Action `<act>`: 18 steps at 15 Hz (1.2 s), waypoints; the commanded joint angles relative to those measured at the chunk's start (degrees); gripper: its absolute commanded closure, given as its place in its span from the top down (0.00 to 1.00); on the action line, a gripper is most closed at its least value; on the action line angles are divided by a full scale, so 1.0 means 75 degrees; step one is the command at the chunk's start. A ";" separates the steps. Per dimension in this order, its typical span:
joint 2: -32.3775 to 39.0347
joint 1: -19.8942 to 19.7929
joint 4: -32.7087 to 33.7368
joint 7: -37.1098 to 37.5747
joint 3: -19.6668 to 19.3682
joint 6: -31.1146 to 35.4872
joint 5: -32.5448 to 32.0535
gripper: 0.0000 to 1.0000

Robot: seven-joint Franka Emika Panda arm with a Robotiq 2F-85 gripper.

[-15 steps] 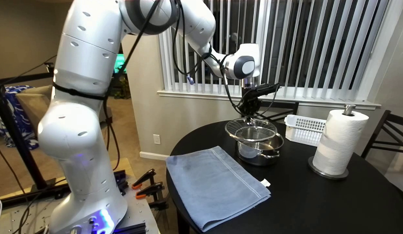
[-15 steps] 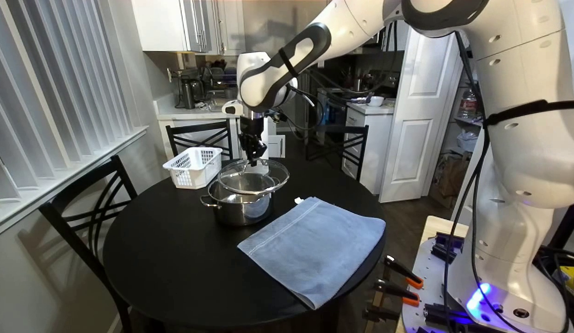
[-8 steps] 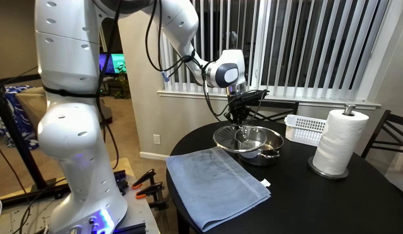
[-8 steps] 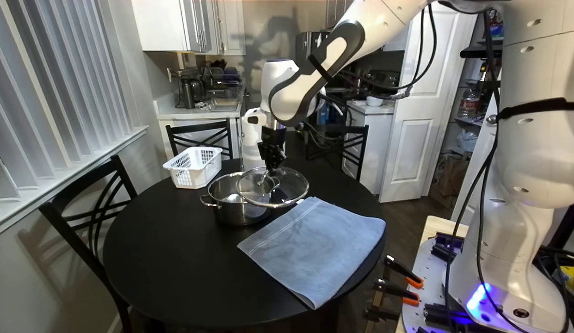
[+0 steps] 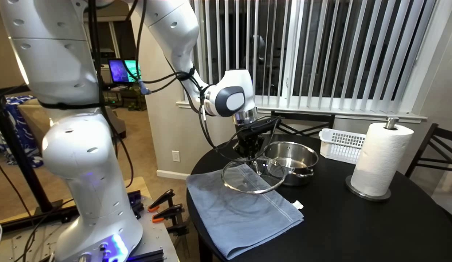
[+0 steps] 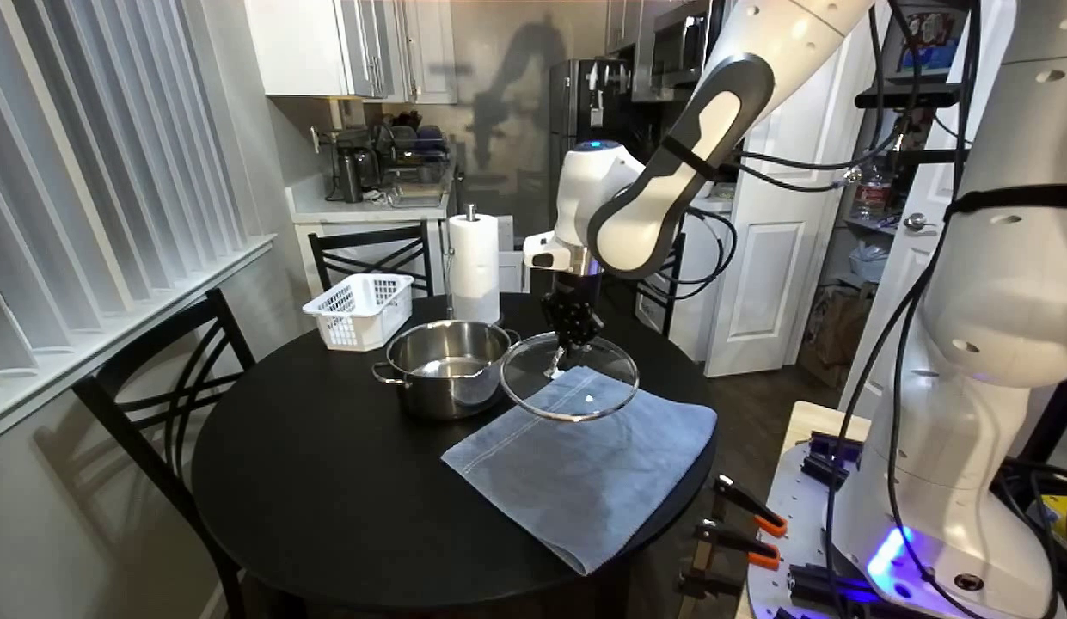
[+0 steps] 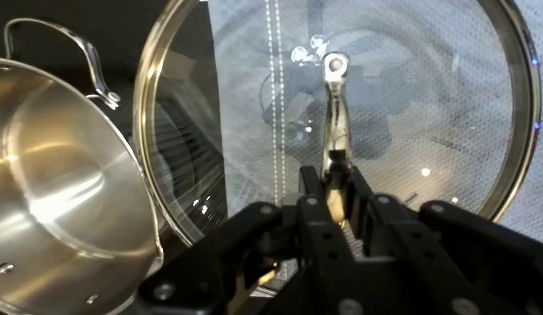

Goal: Remove the lid from the pot

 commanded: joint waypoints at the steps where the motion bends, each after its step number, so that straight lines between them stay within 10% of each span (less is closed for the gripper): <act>1: 0.0114 0.0048 0.0134 -0.0509 -0.0098 0.0302 -0.0039 0.07; 18: 0.2666 -0.0397 0.3234 -0.1520 0.0504 -0.0326 0.0203 0.07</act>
